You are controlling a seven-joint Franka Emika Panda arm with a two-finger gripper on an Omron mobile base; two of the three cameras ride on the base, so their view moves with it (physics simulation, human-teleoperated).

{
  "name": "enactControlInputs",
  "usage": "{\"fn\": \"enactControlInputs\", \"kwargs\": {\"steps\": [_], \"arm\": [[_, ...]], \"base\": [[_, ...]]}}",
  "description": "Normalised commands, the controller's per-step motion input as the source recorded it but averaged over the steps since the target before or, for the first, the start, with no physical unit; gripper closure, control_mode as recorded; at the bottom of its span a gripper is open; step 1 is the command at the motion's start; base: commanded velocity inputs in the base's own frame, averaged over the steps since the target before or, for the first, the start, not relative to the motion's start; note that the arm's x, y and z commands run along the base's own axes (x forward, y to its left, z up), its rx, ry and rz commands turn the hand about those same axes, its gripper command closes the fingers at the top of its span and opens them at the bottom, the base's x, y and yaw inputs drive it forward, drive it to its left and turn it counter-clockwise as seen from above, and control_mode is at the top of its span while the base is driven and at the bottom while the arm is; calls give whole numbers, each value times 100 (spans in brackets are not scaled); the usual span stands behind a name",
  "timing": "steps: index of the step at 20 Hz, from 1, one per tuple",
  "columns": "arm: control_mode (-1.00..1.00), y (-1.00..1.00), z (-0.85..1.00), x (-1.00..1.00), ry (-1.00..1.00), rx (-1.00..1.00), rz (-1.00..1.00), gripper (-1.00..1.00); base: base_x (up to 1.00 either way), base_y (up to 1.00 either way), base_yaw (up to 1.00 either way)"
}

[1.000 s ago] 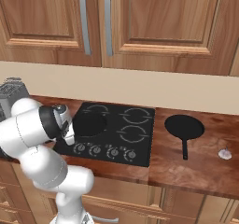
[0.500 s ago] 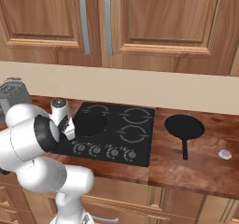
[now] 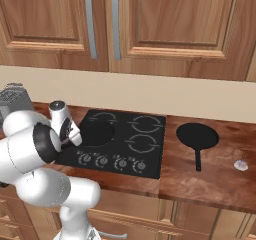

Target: Place both pans onto different burners. Then place the garlic and the shrimp on different pans.

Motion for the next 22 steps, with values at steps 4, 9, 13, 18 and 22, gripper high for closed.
{"fn": "enactControlInputs", "kwargs": {"steps": [4, 9, 13, 18, 22], "arm": [[-100, 0, 7, 0, 0, 0, 19, -100], [-100, 7, 7, 0, 0, 0, 17, -100], [-100, 32, 0, 0, 0, -2, 16, -100], [-100, 43, 0, 0, 0, 0, 17, -100], [-100, 42, 0, -3, 0, 0, 16, -100]], "base": [[0, 0, 0], [0, 0, 0], [0, 0, 0], [0, 0, 0], [0, 0, 0]]}}
